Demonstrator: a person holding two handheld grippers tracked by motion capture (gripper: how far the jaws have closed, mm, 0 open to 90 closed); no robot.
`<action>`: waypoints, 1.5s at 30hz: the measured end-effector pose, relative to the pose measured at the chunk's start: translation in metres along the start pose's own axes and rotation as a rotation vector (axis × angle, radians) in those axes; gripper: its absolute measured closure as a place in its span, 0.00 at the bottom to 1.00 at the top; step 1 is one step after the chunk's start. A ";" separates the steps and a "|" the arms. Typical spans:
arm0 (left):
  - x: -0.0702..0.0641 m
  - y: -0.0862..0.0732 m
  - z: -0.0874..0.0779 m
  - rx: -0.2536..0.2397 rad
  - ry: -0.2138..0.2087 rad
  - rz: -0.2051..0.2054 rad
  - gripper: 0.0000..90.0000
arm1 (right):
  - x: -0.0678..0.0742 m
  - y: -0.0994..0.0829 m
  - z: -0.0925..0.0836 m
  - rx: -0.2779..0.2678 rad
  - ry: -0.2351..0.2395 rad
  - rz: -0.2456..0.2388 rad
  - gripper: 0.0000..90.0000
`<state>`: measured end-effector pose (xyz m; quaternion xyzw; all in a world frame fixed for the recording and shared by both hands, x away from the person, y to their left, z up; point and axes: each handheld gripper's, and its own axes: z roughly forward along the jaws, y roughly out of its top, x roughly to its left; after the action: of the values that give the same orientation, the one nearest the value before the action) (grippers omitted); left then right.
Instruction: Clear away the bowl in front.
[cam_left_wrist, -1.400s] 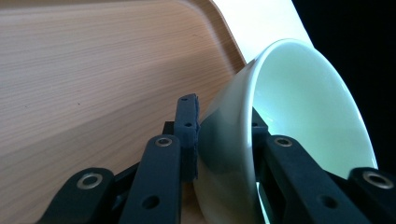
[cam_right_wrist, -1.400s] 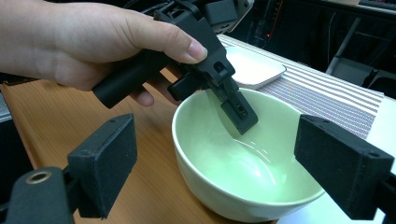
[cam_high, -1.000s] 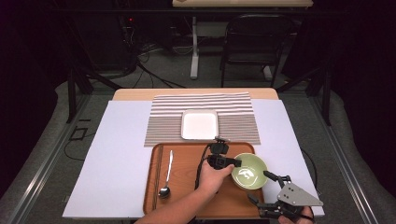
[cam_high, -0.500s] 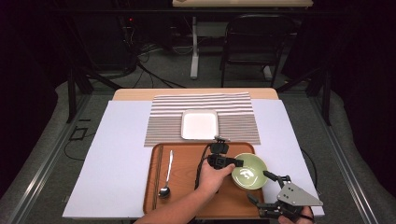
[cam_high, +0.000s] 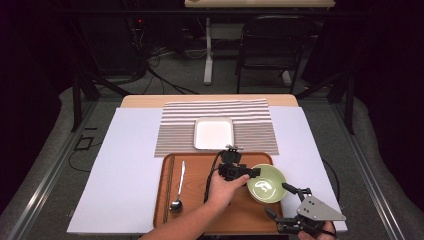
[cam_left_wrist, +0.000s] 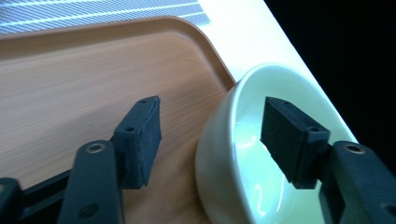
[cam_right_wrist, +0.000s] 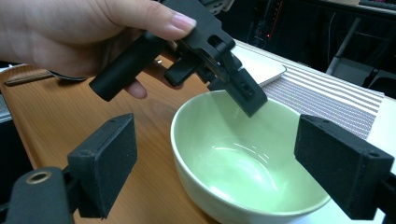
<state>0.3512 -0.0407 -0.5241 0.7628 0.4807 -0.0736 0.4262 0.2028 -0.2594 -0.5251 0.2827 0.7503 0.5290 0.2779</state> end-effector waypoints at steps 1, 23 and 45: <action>0.001 0.000 -0.002 -0.003 0.004 0.003 0.41 | 0.000 0.000 0.000 0.000 0.000 0.000 0.14; 0.014 0.006 -0.047 -0.082 0.073 0.044 0.39 | 0.000 0.000 0.000 0.004 -0.007 -0.001 0.14; 0.058 0.026 -0.092 -0.165 0.171 -0.006 0.39 | 0.000 -0.001 -0.001 0.008 -0.010 0.000 0.14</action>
<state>0.3750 0.0598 -0.4821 0.7271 0.5221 0.0305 0.4449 0.2025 -0.2603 -0.5254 0.2866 0.7508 0.5248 0.2806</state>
